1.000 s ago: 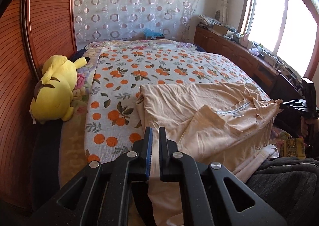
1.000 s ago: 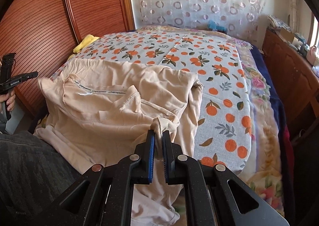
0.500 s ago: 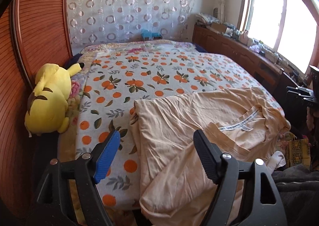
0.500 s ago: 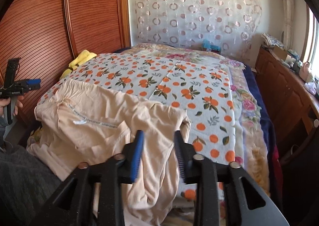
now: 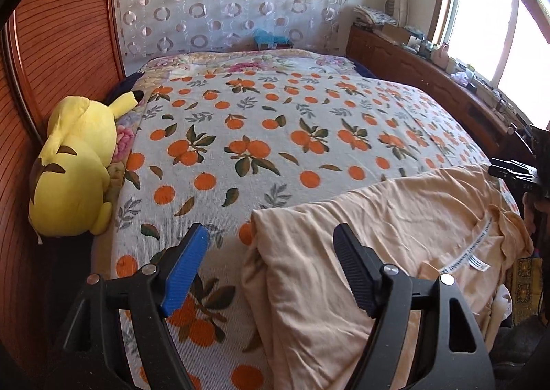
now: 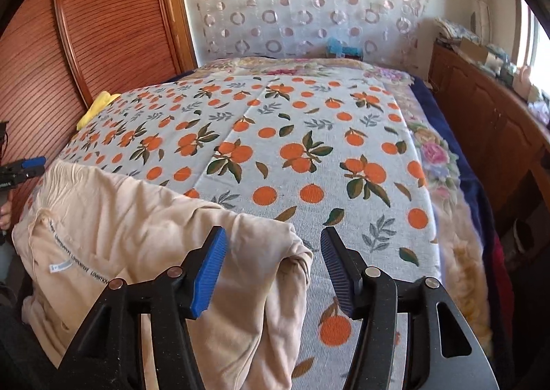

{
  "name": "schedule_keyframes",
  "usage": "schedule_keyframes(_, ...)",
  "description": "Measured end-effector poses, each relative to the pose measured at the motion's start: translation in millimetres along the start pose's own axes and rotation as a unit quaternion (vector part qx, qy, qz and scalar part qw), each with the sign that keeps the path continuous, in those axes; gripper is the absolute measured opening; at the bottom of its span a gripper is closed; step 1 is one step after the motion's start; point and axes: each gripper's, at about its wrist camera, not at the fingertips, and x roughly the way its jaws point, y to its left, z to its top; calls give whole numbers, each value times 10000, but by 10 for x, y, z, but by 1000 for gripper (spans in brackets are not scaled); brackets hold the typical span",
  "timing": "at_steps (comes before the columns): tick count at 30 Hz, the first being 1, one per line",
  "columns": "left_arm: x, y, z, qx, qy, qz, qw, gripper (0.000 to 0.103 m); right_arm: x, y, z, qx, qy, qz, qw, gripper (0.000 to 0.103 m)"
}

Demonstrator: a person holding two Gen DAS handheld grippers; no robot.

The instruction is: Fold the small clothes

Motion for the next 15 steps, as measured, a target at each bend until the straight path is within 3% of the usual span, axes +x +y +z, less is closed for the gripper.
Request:
schedule_keyframes(3,127,22,-5,40,105,31,9999,77,69,-48,27,193,60,62,9998,59)
schedule_keyframes(6,239,20,-27,46,214,67,9997,77,91,-53,57,301,51,153,9994,50)
schedule_keyframes(9,306,41,-50,11,272,68,9996,77,128,-127,71,403,39,292,9988,28)
schedule_keyframes(11,307,42,-66,24,204,75,9998,77,147,-132,66,395,55,377,9985,8)
schedule_keyframes(15,299,15,-97,80,96,128,9998,77,-39,-180,-6,469,-270,75,9985,7)
